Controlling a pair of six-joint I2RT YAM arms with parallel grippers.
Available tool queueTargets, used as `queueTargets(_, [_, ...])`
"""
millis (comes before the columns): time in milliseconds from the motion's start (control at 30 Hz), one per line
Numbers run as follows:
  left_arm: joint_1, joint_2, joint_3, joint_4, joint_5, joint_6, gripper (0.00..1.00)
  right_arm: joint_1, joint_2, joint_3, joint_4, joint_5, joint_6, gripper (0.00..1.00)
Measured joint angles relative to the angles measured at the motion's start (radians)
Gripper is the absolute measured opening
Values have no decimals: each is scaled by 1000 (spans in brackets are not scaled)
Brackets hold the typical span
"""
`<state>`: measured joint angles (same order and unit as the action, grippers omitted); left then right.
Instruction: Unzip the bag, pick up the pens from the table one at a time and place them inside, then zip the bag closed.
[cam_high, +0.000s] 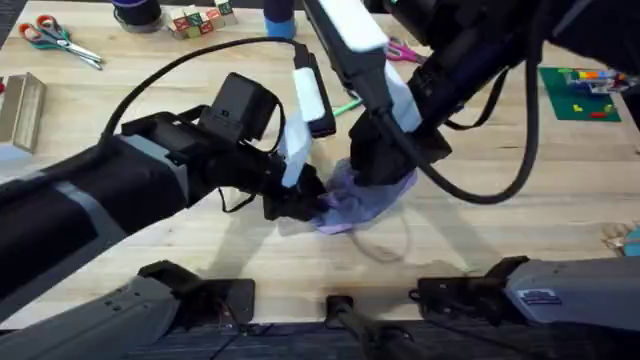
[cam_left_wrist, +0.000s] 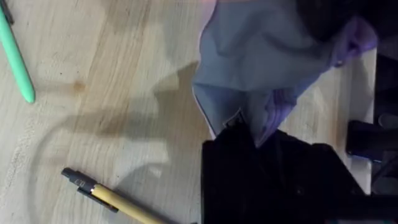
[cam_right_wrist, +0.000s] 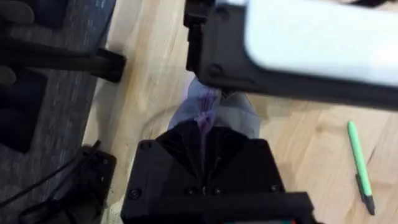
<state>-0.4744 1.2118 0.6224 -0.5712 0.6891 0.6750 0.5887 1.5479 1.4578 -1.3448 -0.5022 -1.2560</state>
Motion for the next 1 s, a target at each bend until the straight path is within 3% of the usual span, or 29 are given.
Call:
queueTargets(467, [0,0,0,-12,17,0,42,18,-4,0,-22,-89,15,30])
queueTargets(1000, [0,0,0,-9,17,0,41,28,-4,52,-26,-97,22,30])
